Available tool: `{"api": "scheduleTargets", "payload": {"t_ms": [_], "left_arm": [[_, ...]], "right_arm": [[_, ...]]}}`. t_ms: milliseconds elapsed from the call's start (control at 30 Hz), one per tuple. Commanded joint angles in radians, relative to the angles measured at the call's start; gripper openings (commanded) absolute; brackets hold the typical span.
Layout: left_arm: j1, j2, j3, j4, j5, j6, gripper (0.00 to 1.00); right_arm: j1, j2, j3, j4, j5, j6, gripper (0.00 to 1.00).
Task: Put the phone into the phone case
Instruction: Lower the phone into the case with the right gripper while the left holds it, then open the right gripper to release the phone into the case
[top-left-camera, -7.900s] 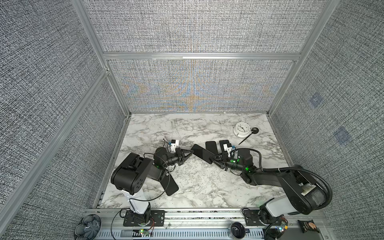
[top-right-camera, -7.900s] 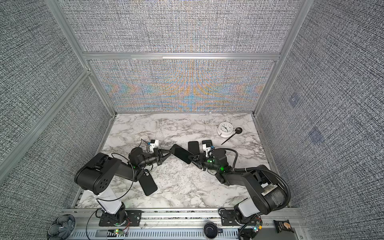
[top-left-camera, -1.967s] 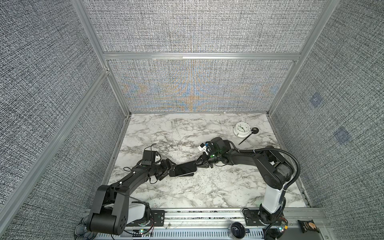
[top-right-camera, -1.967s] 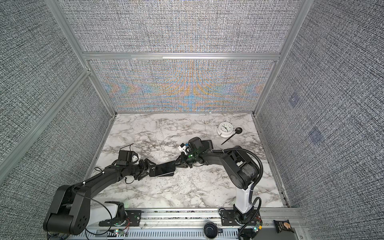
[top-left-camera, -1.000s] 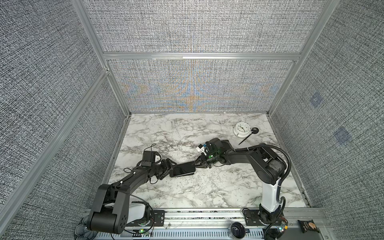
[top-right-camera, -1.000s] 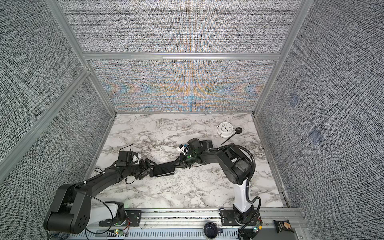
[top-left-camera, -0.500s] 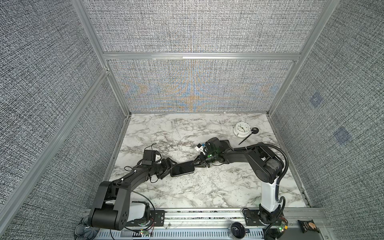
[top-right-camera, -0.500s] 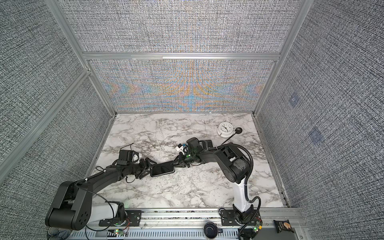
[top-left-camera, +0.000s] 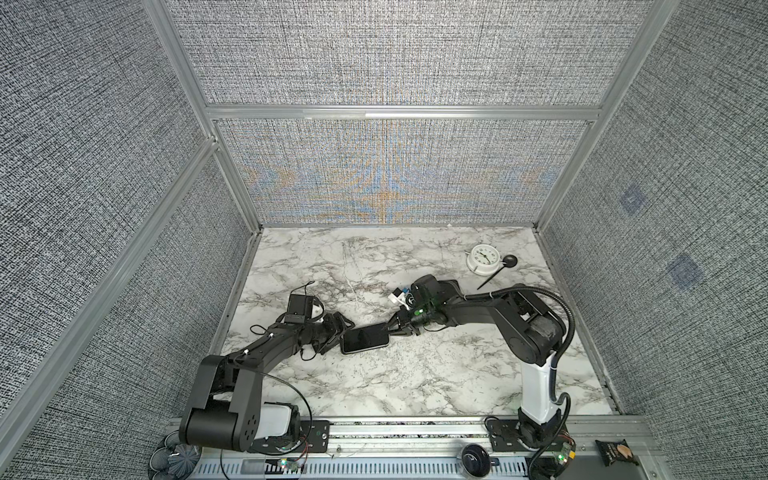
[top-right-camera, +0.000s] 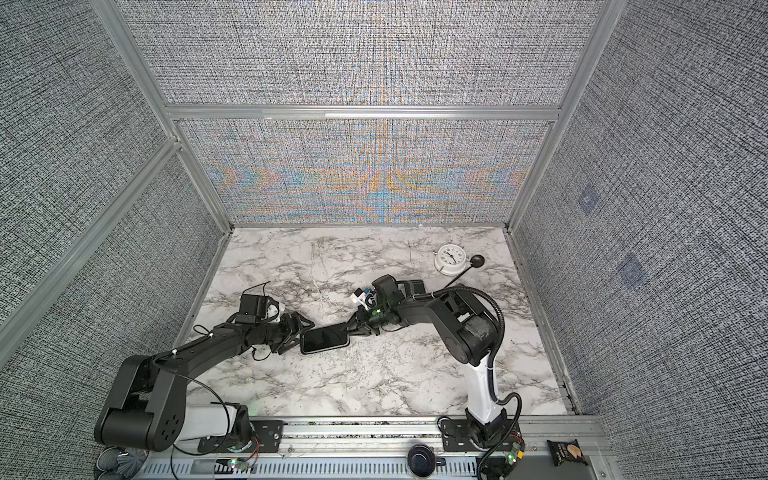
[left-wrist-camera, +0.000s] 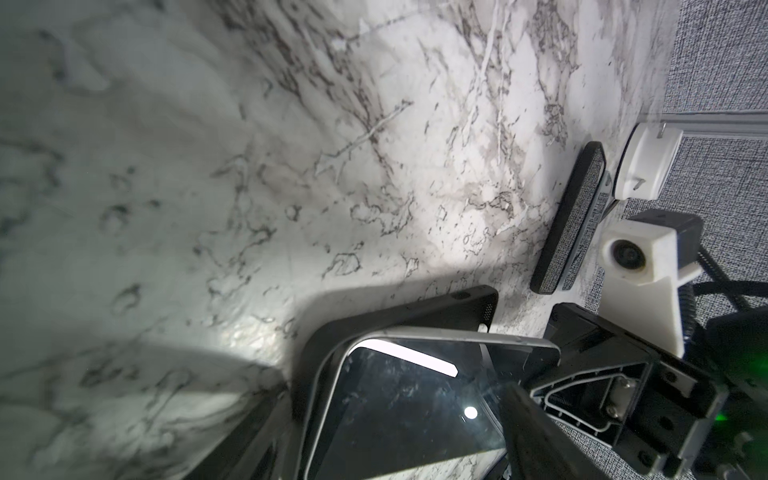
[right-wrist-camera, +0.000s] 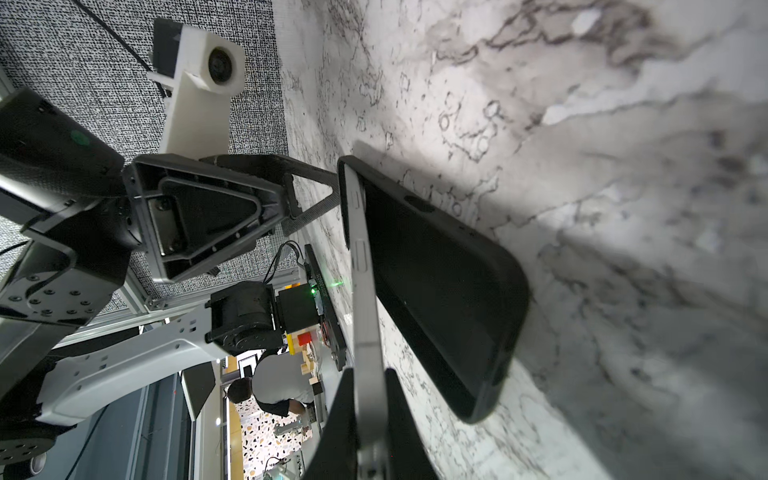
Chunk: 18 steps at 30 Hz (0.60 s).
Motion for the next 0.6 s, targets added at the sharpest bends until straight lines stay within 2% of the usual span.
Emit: {"api": "scheduleTargets", "payload": {"t_ms": [0, 367, 567], "left_arm": [[-0.002, 0.018, 0.010, 0.009, 0.014, 0.023, 0.79], [-0.001, 0.038, -0.009, 0.057, 0.028, 0.010, 0.79], [-0.003, 0.049, -0.009, 0.073, 0.040, 0.000, 0.79]], "right_arm": [[0.001, -0.003, -0.006, -0.097, 0.033, -0.024, 0.05], [0.003, 0.026, 0.024, -0.107, 0.039, -0.027, 0.06], [0.004, 0.026, 0.038, -0.170, 0.055, -0.061, 0.09]]}}
